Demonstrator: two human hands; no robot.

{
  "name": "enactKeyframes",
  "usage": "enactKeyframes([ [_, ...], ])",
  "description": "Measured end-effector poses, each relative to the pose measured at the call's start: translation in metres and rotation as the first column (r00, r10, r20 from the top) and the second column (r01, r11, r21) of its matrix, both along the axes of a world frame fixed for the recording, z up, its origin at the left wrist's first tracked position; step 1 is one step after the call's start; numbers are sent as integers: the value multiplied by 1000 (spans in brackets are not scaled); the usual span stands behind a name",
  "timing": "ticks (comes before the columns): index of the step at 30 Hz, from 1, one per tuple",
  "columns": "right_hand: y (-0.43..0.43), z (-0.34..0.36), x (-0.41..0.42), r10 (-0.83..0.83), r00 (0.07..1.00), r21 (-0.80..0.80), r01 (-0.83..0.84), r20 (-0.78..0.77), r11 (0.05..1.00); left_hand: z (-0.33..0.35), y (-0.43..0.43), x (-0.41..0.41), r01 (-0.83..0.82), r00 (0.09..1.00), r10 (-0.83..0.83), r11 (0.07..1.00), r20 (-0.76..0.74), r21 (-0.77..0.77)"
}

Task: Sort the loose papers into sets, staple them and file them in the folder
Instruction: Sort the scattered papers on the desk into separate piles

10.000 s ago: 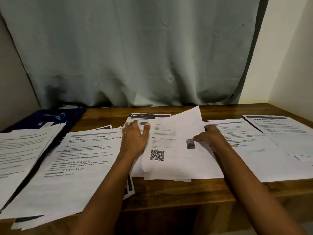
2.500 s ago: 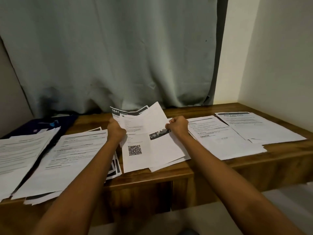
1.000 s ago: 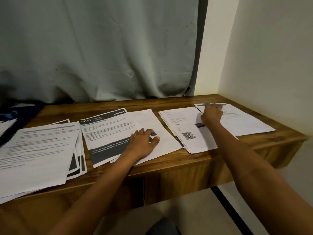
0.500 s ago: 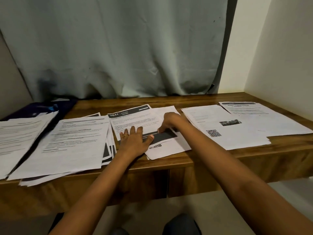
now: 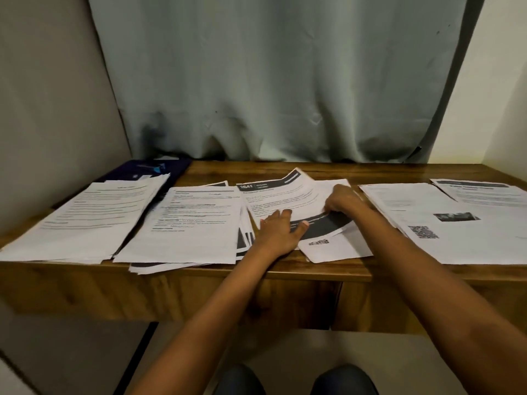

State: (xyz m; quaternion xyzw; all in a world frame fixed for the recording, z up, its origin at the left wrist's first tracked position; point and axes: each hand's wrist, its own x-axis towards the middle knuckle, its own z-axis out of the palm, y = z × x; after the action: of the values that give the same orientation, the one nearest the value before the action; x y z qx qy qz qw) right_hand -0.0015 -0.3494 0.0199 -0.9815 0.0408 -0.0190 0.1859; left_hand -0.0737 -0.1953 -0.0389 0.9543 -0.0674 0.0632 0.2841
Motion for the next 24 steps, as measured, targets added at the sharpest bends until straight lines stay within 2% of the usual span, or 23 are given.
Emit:
enactKeyframes([
  [4, 0, 12, 8, -92, 962, 188, 43, 258, 981, 17, 12, -12, 9, 996, 5, 989, 94, -147],
  [8, 10, 30, 3, -113, 910, 321, -23, 399, 947, 31, 37, -20, -38, 975, 71, 987, 212, -154],
  [10, 19, 34, 1, -110, 918, 418, -65, 381, 906, 34, 54, -23, -85, 964, 124, 982, 235, -167],
  [15, 52, 23, -4, -65, 973, 642, -95, 221, 761, 31, 99, -31, -181, 941, 239, 954, 240, -239],
  [19, 78, 6, -6, -25, 991, 701, -74, 130, 709, 25, 127, -42, -224, 934, 280, 943, 223, -247],
  [24, 99, -7, -1, 2, 997, 720, -61, 82, 691, 21, 147, -53, -296, 926, 327, 939, 186, -177],
])
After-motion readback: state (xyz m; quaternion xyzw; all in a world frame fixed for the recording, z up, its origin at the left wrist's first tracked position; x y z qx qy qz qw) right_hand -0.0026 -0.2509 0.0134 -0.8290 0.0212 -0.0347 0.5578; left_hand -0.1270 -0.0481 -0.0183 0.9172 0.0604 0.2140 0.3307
